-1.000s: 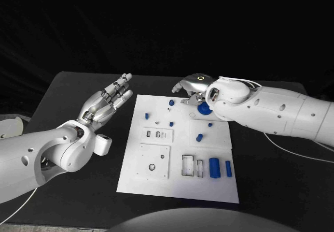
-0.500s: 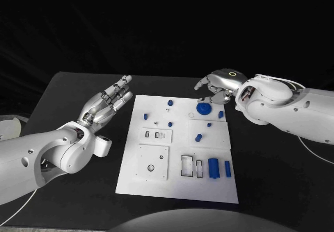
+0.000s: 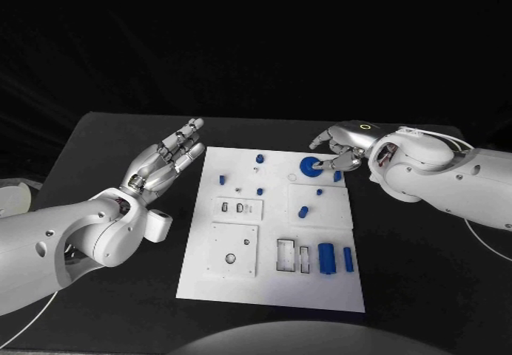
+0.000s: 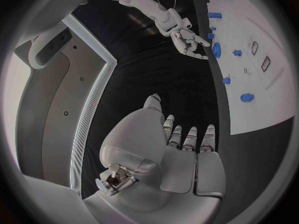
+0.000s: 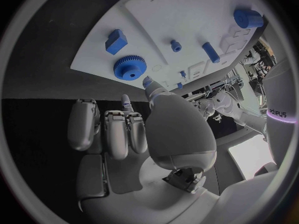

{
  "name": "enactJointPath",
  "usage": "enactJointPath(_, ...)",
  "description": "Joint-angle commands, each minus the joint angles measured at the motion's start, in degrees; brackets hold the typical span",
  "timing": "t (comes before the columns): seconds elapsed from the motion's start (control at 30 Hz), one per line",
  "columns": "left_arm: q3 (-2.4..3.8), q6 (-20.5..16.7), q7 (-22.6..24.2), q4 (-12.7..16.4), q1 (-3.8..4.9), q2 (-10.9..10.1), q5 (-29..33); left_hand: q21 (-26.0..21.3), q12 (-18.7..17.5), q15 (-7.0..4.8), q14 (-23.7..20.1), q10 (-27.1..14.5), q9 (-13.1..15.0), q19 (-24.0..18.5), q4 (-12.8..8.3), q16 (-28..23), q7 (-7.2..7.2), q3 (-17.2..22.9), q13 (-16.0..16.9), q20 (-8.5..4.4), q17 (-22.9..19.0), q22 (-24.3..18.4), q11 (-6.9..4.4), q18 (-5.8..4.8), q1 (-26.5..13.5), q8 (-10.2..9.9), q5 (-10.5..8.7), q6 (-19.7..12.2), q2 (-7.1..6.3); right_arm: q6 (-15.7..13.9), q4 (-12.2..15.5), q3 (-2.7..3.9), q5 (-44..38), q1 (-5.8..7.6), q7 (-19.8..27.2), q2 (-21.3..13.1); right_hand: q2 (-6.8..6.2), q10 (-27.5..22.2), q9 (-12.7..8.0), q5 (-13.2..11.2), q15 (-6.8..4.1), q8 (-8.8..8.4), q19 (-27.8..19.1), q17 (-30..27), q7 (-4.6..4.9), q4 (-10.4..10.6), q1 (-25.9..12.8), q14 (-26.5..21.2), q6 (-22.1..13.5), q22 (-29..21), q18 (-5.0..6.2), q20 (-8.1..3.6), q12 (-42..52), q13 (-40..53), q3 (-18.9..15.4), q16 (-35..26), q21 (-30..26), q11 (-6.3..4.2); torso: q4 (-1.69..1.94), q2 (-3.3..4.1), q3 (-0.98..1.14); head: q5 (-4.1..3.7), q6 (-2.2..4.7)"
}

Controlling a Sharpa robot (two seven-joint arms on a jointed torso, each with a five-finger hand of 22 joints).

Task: Assemble the parts on the task board

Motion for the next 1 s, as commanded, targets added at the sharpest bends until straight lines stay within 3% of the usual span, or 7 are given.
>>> enactJointPath(0.03, 0.03, 1.4, 0.36, 0.03, -0.04, 0.11, 0.07, 0.4, -0.02, 0.51, -0.02, -0.1, 0.02, -0.16, -0.08, -0.07, 0.27, 0.35, 0.02, 0.37, 0.05, 0.06, 0.43, 1.05, 0.76, 0.18, 0.28, 0.01, -0.01, 0.98, -0.37, 0.02, 0.07, -0.18, -1.06, 0.26, 0.34, 5.99, -0.06, 0.71, -0.22, -0.3, 0.48, 8.95, 0.07, -0.04, 0.25, 4.31, -0.11, 0.15, -1.2, 0.02, 0.2, 15.04, -0.05, 0.29, 0.34, -0.39, 0.05, -0.1, 0.03, -0.02, 0.08)
enactJointPath(0.4, 0.02, 1.63, 0.21, 0.04, -0.08, 0.07, 0.07, 0.41, -0.02, 0.57, 0.0, -0.1, 0.02, -0.13, -0.08, -0.07, 0.28, 0.35, 0.03, 0.4, 0.06, 0.07, 0.45, 1.05, 0.78, 0.18, 0.29, -0.02, 0.0, 1.26, -1.73, 0.02, -0.06, -0.94, -0.53, 1.41, 0.73, 5.99, 0.39, 5.22, -0.09, 0.35, -0.21, 7.96, 0.23, -1.07, 1.51, 3.98, 1.45, -0.1, -1.0, 0.11, 0.2, 15.04, 0.51, -0.58, -0.28, -0.25, 0.06, -0.05, -0.01, 0.0, 0.09)
enactJointPath(0.73, 0.02, 1.94, 0.02, -0.04, -0.08, 0.13, 0.07, 0.44, -0.01, 0.66, 0.03, -0.09, 0.02, -0.1, -0.09, -0.05, 0.31, 0.36, 0.03, 0.44, 0.07, 0.09, 0.49, 1.05, 0.81, 0.17, 0.31, -0.04, 0.01, 2.03, -3.06, 0.02, -0.36, -2.0, -0.42, 2.27, 0.68, 5.99, 1.27, 5.74, -0.08, 1.32, -0.72, 7.43, 0.21, -1.87, 2.22, 3.76, 3.28, -0.42, -0.85, 0.15, 0.2, 15.04, 0.84, -1.1, -0.87, -0.25, 0.01, -0.06, 0.03, 0.13, -0.13)
enactJointPath(1.0, 0.02, 2.35, -0.33, -0.21, -0.1, 0.15, 0.07, 0.45, -0.01, 0.79, 0.05, -0.06, 0.02, -0.07, -0.09, -0.04, 0.38, 0.39, 0.04, 0.52, 0.08, 0.09, 0.57, 1.05, 0.85, 0.18, 0.34, -0.04, 0.05, 2.31, -3.9, 0.02, -0.61, -2.96, -0.28, 2.85, 0.73, 5.99, 2.96, 6.69, -0.11, 3.11, -1.2, 6.79, 0.12, -2.79, 2.85, 3.5, 5.31, -0.72, -0.69, 0.11, 0.2, 15.04, 1.13, -1.74, -1.52, -0.33, -0.06, -0.02, 0.08, 0.31, -0.42)
